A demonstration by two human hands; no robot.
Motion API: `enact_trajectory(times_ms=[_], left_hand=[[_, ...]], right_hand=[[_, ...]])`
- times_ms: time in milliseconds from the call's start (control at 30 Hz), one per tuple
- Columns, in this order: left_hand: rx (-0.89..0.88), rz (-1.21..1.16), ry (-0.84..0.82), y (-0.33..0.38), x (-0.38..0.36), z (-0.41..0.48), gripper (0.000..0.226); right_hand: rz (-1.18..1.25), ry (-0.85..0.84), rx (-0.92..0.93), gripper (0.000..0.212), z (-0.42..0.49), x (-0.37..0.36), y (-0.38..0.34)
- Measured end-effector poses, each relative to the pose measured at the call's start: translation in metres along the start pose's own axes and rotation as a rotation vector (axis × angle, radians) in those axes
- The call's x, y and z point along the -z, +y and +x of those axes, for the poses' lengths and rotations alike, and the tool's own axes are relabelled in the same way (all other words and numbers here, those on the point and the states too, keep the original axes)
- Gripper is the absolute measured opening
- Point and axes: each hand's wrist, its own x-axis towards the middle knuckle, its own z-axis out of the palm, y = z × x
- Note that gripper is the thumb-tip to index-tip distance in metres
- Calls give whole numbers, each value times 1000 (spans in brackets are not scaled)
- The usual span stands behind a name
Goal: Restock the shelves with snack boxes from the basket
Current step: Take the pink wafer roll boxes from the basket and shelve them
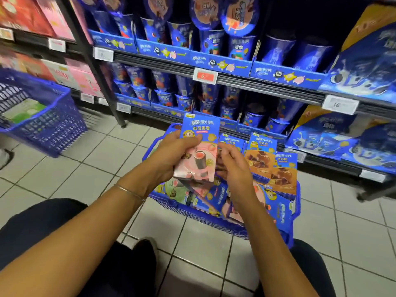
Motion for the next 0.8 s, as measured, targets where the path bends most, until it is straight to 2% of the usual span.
enact_trajectory(times_ms=[67,100,200,267,367,433,500,567,633,700,800], left_hand=[[-2,14,52,-1,10,7,28],[-6,11,64,-1,13,9,25],[10,-22,89,-1,20,13,8],[21,-27,101,-1,22,15,5],[51,-41,86,0,24,15,14],[81,-53,72,5,28,16,23],[77,-97,83,14,37,18,31],[43,-124,109,24,50,22,37],[38,-73,112,27,57,23,45],[102,-17,61,21,55,23,53],[270,7,-75,11,41,20,69]], right_hand=[[-177,10,1,16,-1,4,17],[-313,-20,-4,28,-3,5,27],[-635,-184,-58,85,-10,4,51],[-780,-222,-55,104,-11,-4,60],[-945,-144,25,103,-11,-12,64],[-930,-84,68,96,-11,-10,61],[-731,1,43,88,-12,-7,52],[-389,106,-9,77,-15,-5,37],[-255,119,47,76,-17,-3,21],[-374,61,198,80,-16,-3,4],[-772,-127,453,76,-11,-8,-15]])
